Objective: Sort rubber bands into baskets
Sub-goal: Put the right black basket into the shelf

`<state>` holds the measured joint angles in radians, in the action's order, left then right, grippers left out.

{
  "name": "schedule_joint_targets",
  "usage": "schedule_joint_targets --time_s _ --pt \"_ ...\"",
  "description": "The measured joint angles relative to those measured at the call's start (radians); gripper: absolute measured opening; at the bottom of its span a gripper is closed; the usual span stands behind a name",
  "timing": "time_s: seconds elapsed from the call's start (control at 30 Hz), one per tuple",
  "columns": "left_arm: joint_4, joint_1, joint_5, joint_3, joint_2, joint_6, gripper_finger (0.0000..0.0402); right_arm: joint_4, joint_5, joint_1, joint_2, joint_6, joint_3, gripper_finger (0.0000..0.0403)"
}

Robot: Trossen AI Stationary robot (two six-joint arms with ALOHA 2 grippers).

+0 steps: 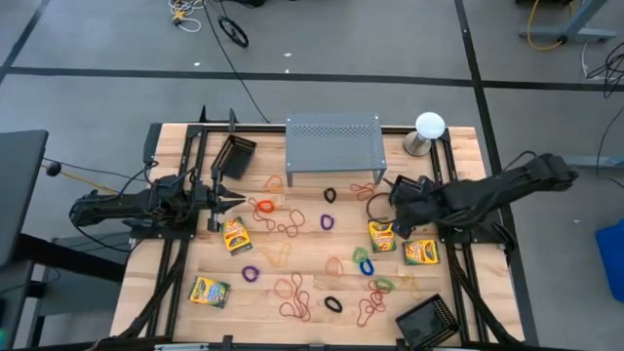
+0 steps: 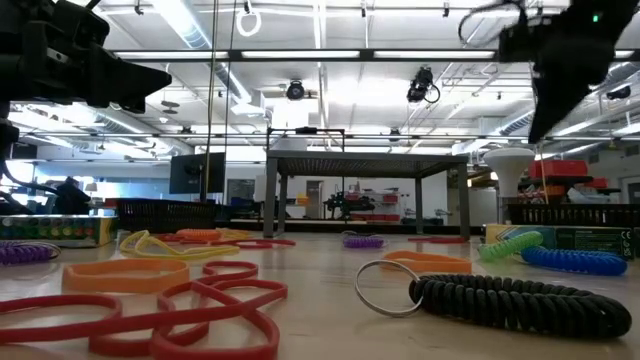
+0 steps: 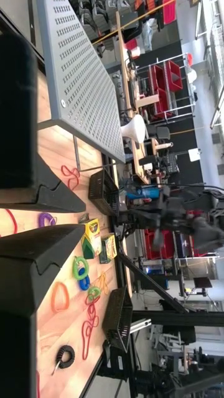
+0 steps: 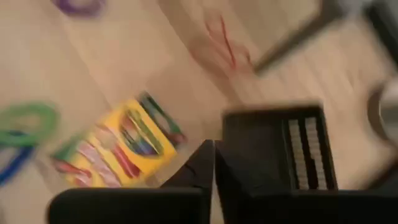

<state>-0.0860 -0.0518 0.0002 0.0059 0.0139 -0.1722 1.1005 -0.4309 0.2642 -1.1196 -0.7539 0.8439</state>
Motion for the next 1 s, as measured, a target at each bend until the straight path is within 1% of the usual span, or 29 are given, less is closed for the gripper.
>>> schedule_joint_targets --time_s 0.1,0.23,0.37,0.6,0.8,1.0 --pt "0.0 0.0 0.0 0.0 0.0 0.0 0.005 0.03 0.046 -0.029 -0.069 -0.03 -0.01 0.0066" --pt "0.0 0.0 0.0 0.0 0.0 0.0 0.005 0.022 0.069 -0.075 -0.131 -0.025 -0.013 0.0108" --pt "0.0 0.0 0.0 0.0 0.0 0.0 0.005 0.019 0.095 -0.137 -0.165 0.01 -0.014 0.0135" --pt "0.0 0.0 0.0 0.0 0.0 0.0 0.005 0.006 0.144 -0.251 -0.184 0.143 -0.017 0.0143" --pt "0.0 0.0 0.0 0.0 0.0 0.0 0.005 -0.123 0.238 -0.322 -0.183 0.218 -0.084 0.0144" --pt "0.0 0.0 0.0 0.0 0.0 0.0 0.005 -0.146 0.231 -0.341 -0.183 0.217 -0.132 0.0142"
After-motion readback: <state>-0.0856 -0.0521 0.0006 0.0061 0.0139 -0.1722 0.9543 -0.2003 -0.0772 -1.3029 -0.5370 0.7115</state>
